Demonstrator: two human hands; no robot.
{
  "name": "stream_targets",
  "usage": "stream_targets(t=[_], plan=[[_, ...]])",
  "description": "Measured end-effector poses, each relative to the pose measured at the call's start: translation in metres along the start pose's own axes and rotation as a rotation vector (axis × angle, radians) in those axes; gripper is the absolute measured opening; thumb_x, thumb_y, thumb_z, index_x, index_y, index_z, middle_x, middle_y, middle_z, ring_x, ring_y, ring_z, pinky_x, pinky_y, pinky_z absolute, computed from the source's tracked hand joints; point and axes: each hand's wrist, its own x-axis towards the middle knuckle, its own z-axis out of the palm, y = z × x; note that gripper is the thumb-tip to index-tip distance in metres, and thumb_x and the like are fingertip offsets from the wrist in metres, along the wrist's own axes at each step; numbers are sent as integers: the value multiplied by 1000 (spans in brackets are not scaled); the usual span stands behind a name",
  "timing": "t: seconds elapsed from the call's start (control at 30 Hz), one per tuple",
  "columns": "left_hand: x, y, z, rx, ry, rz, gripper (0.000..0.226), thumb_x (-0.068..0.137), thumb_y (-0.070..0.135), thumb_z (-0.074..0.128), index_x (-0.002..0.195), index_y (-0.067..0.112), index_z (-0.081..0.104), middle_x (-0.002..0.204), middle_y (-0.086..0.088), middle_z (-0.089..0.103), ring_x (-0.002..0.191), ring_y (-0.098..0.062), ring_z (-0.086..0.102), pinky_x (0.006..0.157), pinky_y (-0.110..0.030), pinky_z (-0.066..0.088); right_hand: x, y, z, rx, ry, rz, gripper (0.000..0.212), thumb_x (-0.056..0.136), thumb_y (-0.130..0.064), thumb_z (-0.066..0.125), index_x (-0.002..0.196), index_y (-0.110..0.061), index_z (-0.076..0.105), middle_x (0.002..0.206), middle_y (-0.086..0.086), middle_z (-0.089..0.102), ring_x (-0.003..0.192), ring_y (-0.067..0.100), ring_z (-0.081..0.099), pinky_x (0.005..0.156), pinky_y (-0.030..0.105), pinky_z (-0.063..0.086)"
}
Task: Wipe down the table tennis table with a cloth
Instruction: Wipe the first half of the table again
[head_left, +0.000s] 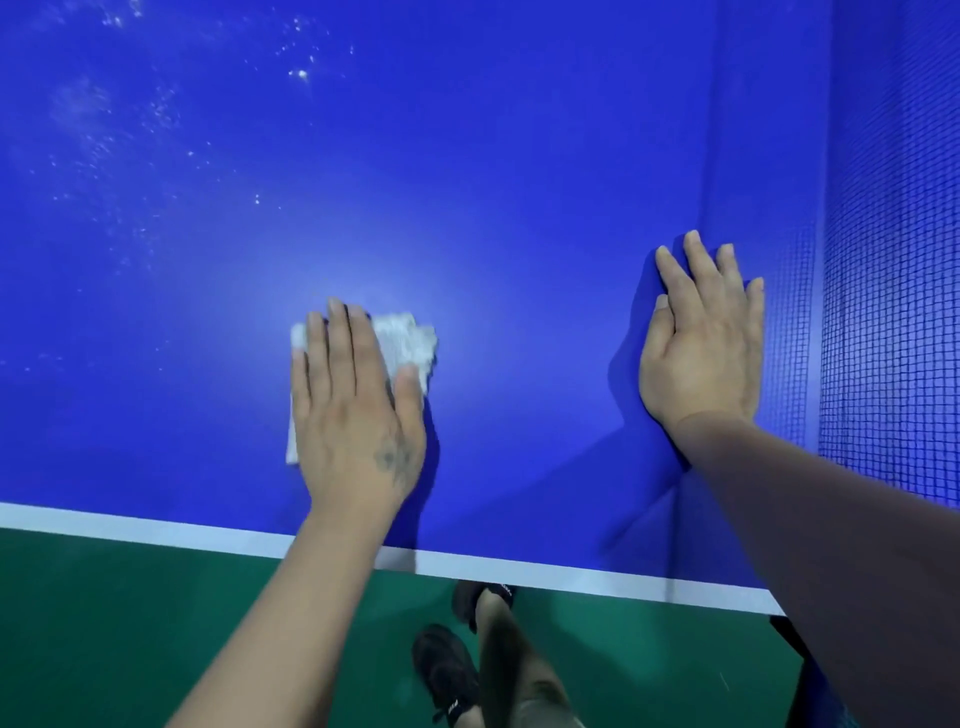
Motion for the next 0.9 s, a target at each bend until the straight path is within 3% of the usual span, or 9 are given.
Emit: stream_targets(t=[0.13, 0.27, 0.4, 0.53, 0.63, 0.77, 0.9], plan=[[61, 42, 10, -78, 43, -52, 71, 112, 41, 22, 167, -3, 20, 176, -22, 18, 166, -37, 10, 134, -53, 7, -1, -1, -1, 7, 6, -1, 51, 111, -25, 34, 162, -26, 40, 174, -7, 26, 164, 23, 12, 134, 51, 6], [36, 85, 18, -128, 80, 165, 70, 112, 40, 30, 167, -2, 24, 177, -19, 20, 166, -34, 12, 134, -51, 9, -2, -1, -1, 34, 14, -5, 50, 112, -27, 34, 161, -26, 42, 174, -6, 28, 164, 22, 13, 134, 52, 6], [-34, 77, 17, -109, -22, 319, 69, 114, 41, 29, 170, 5, 15, 180, -11, 10, 167, -26, 0, 134, -48, 9, -1, -1, -1, 39, 17, -12, 50, 113, -33, 33, 160, -25, 43, 173, -4, 30, 163, 25, 15, 133, 53, 7], [-80, 15, 3, -97, -39, 235, 68, 114, 42, 30, 171, 8, 16, 180, -7, 10, 167, -23, 0, 135, -48, 13, -6, -8, -3, 13, 19, 36, 52, 112, -37, 34, 160, -17, 42, 173, 5, 29, 162, 30, 17, 131, 59, 10], [-81, -40, -7, -57, 5, 155, 67, 115, 43, 32, 170, 7, 20, 179, -9, 16, 167, -25, 6, 135, -48, 15, -8, -45, 0, 107, 91, 81, 70, 108, -54, 40, 159, -5, 40, 172, 12, 30, 162, 32, 22, 131, 59, 12], [-32, -91, -13, 4, 37, -83, 70, 114, 46, 23, 169, 2, 21, 178, -15, 20, 167, -30, 11, 135, -50, 13, -9, -102, 16, 111, 48, -34, 80, 107, -65, 35, 163, -9, 34, 175, 6, 27, 163, 27, 18, 133, 53, 10], [38, -81, -7, -1, 61, -204, 73, 112, 45, 14, 169, -2, 15, 178, -19, 13, 167, -34, 5, 135, -51, 4, -3, -111, 29, -38, -8, -45, 87, 105, -74, 27, 167, -14, 27, 177, 2, 17, 165, 25, 9, 133, 53, 9]])
